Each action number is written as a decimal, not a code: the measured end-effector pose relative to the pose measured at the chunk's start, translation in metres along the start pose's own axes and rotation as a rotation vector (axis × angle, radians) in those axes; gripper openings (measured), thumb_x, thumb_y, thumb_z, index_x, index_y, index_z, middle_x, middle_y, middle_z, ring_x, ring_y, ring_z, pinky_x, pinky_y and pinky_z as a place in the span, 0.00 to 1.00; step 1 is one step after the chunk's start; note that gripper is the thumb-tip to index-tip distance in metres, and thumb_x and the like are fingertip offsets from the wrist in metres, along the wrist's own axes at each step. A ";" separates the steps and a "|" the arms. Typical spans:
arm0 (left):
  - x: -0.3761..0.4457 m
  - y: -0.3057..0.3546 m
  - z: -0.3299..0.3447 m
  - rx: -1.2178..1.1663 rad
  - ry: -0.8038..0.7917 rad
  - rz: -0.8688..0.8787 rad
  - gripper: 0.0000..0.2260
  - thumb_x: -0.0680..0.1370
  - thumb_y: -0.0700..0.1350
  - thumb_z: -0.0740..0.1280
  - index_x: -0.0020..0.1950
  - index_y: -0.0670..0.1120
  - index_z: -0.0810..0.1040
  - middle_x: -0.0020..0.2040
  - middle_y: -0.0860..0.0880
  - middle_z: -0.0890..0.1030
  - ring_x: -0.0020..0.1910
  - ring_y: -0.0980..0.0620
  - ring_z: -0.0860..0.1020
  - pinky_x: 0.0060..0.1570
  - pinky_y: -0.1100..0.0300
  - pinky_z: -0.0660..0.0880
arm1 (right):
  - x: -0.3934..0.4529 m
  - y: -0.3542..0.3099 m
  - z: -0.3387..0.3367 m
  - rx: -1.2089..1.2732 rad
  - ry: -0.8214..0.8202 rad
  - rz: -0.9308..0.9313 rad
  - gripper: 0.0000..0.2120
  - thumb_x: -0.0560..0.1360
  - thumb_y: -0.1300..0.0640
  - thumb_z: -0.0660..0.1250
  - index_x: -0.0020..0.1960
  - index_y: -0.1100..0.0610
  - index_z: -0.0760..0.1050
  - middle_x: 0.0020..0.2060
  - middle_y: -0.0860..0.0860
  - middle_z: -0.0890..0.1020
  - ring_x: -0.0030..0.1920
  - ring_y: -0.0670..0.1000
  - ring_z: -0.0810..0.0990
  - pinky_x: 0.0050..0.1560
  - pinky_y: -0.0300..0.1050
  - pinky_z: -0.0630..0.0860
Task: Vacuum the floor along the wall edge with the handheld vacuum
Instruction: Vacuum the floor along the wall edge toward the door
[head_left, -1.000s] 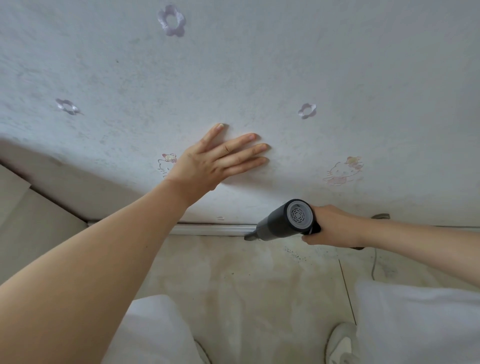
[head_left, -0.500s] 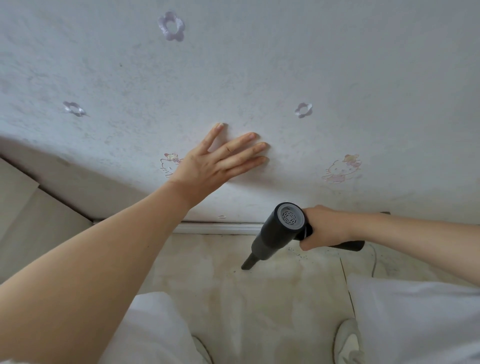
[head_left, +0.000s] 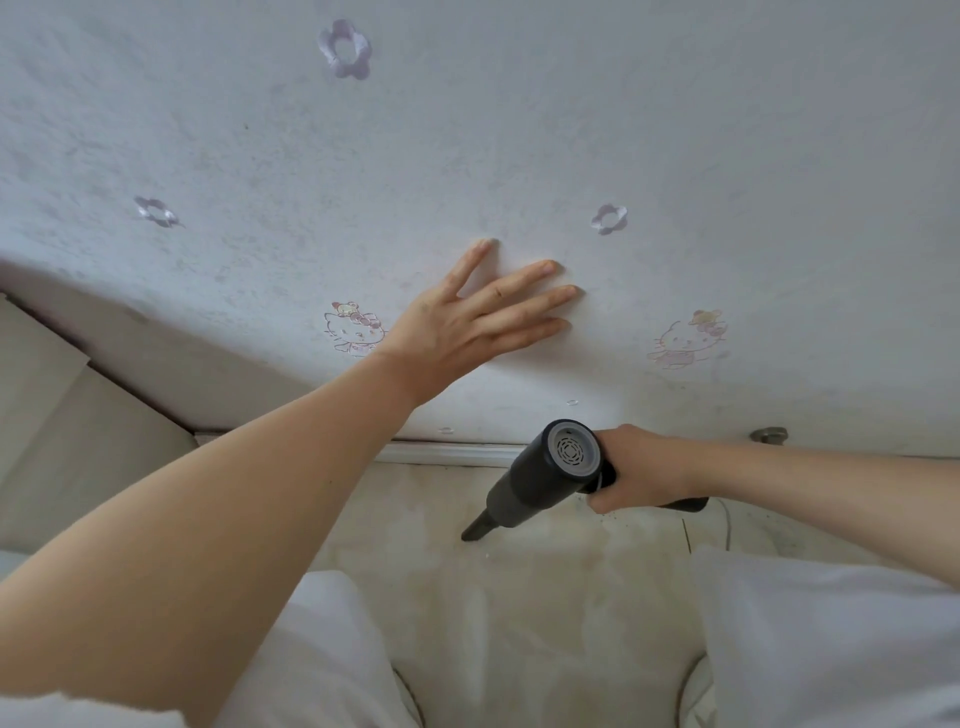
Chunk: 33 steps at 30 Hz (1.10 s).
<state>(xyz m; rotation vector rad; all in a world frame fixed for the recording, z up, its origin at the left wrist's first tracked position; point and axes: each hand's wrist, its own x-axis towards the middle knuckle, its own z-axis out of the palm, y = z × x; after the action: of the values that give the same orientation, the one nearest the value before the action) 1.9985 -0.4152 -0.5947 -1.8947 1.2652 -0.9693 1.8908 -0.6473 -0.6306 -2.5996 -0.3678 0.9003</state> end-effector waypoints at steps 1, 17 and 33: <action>0.006 0.002 -0.003 -0.004 0.002 0.006 0.40 0.77 0.34 0.61 0.81 0.54 0.43 0.81 0.53 0.46 0.80 0.46 0.52 0.73 0.37 0.52 | -0.001 0.000 0.000 -0.001 -0.007 -0.003 0.11 0.67 0.55 0.68 0.35 0.45 0.65 0.33 0.45 0.75 0.34 0.46 0.72 0.35 0.38 0.70; 0.019 0.010 0.000 -0.004 0.038 -0.012 0.40 0.78 0.36 0.64 0.81 0.55 0.45 0.81 0.53 0.46 0.80 0.47 0.53 0.73 0.36 0.51 | -0.012 0.001 0.008 0.046 -0.008 -0.043 0.12 0.66 0.55 0.67 0.38 0.42 0.65 0.35 0.46 0.77 0.35 0.48 0.73 0.36 0.41 0.72; 0.040 0.009 -0.014 -0.023 0.040 0.003 0.41 0.76 0.36 0.65 0.82 0.51 0.44 0.81 0.50 0.44 0.80 0.44 0.49 0.74 0.35 0.48 | -0.020 0.019 -0.028 -0.063 0.094 0.090 0.11 0.68 0.56 0.70 0.41 0.49 0.67 0.33 0.43 0.73 0.37 0.48 0.73 0.33 0.37 0.67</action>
<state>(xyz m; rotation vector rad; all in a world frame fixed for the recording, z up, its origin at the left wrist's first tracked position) 1.9932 -0.4577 -0.5866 -1.8991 1.3078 -0.9996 1.8957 -0.6781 -0.6075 -2.7238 -0.2602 0.8042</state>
